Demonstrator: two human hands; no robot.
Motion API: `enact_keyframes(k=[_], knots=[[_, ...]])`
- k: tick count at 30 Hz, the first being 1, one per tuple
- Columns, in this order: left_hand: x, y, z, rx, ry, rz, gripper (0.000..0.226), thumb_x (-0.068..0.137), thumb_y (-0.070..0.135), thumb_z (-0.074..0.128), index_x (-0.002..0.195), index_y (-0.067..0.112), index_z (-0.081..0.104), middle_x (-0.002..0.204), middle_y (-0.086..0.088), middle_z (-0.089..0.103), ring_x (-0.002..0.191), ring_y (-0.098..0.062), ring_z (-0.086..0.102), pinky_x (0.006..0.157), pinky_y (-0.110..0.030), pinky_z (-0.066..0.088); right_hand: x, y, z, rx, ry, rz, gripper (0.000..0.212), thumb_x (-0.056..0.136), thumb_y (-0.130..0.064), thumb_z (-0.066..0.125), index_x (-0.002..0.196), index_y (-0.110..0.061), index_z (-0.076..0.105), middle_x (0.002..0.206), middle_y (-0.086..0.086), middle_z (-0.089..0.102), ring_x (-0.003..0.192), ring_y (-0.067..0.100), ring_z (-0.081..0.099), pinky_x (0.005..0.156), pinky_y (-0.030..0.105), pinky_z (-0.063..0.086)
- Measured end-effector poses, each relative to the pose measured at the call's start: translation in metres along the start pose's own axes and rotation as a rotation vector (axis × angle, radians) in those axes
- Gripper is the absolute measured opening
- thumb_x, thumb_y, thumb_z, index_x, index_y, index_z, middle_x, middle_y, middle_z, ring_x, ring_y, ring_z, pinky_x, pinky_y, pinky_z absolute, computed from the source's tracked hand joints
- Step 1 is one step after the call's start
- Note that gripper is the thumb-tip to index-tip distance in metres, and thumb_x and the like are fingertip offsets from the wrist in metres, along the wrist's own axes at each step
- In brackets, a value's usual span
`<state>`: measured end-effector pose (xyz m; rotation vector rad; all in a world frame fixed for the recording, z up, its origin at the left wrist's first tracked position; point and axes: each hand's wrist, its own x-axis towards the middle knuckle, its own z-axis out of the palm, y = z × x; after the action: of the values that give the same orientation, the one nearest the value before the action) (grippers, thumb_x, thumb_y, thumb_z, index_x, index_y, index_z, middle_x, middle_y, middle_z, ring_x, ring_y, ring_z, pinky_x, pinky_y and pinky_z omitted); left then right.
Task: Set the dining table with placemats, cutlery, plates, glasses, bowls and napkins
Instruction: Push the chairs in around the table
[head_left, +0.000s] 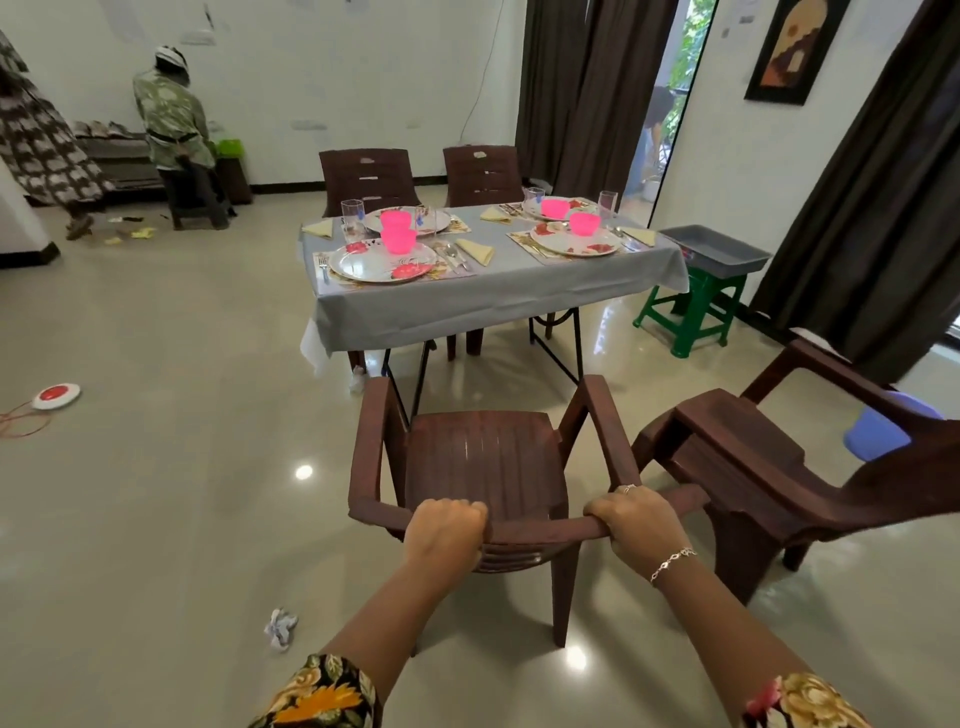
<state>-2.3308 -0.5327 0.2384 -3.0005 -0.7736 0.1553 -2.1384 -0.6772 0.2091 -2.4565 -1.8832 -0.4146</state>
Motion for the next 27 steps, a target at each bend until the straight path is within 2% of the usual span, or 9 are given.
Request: enact_keyframes(k=[3,7,11,14,21,27], knots=[[0.033,0.006,-0.003,-0.005,-0.016,-0.006,0.025,0.091,0.012,0.042,0.113,0.012,0.053,0.116,-0.009,0.062,0.107,-0.028,0.057,0.085,-0.034,0.041,0.022,0.030,0.009,0.002,-0.023,-0.039,0.038,0.031,-0.011,0.084,0.058,-0.030,0.066,0.047,-0.010,0.057,0.045,0.008,0.056,0.043,0.023,0.049],[0.076,0.018,-0.004,-0.023,0.002,-0.001,0.025,0.092,0.013,0.042,0.114,0.011,0.053,0.115,-0.010,0.062,0.106,-0.027,0.058,0.086,-0.033,0.041,0.050,0.075,0.024,0.031,-0.067,-0.048,0.039,0.028,-0.028,0.090,0.058,-0.033,0.066,0.052,-0.016,0.060,0.050,0.005,0.058,0.048,0.020,0.048],[0.111,0.029,-0.010,-0.031,0.002,-0.010,0.023,0.091,0.014,0.044,0.111,0.010,0.054,0.114,-0.010,0.062,0.105,-0.029,0.058,0.084,-0.036,0.041,0.074,0.109,0.032,0.061,-0.064,-0.038,0.041,0.028,-0.017,0.088,0.060,-0.032,0.068,0.054,-0.014,0.062,0.052,0.007,0.060,0.049,0.022,0.049],[0.132,0.037,-0.012,-0.041,0.001,-0.028,0.022,0.091,0.015,0.045,0.110,0.010,0.054,0.113,-0.010,0.062,0.104,-0.029,0.058,0.083,-0.036,0.041,0.087,0.129,0.036,0.055,-0.062,-0.063,0.036,0.038,-0.011,0.087,0.061,-0.031,0.069,0.054,-0.013,0.063,0.052,0.008,0.061,0.051,0.022,0.049],[0.173,0.055,-0.018,-0.068,0.017,-0.080,0.020,0.091,0.017,0.047,0.108,0.011,0.055,0.109,-0.009,0.063,0.100,-0.028,0.059,0.081,-0.035,0.043,0.115,0.177,0.042,0.061,-0.055,-0.149,0.040,0.031,-0.011,0.089,0.059,-0.031,0.068,0.051,-0.015,0.060,0.049,0.006,0.060,0.050,0.023,0.051],[0.200,0.059,-0.028,-0.071,-0.069,-0.158,0.022,0.087,0.024,0.052,0.106,0.012,0.054,0.105,-0.008,0.063,0.096,-0.027,0.060,0.078,-0.034,0.046,0.136,0.220,0.049,0.084,-0.065,-0.213,0.035,0.038,-0.010,0.085,0.061,-0.031,0.068,0.052,-0.014,0.061,0.049,0.008,0.060,0.047,0.025,0.053]])
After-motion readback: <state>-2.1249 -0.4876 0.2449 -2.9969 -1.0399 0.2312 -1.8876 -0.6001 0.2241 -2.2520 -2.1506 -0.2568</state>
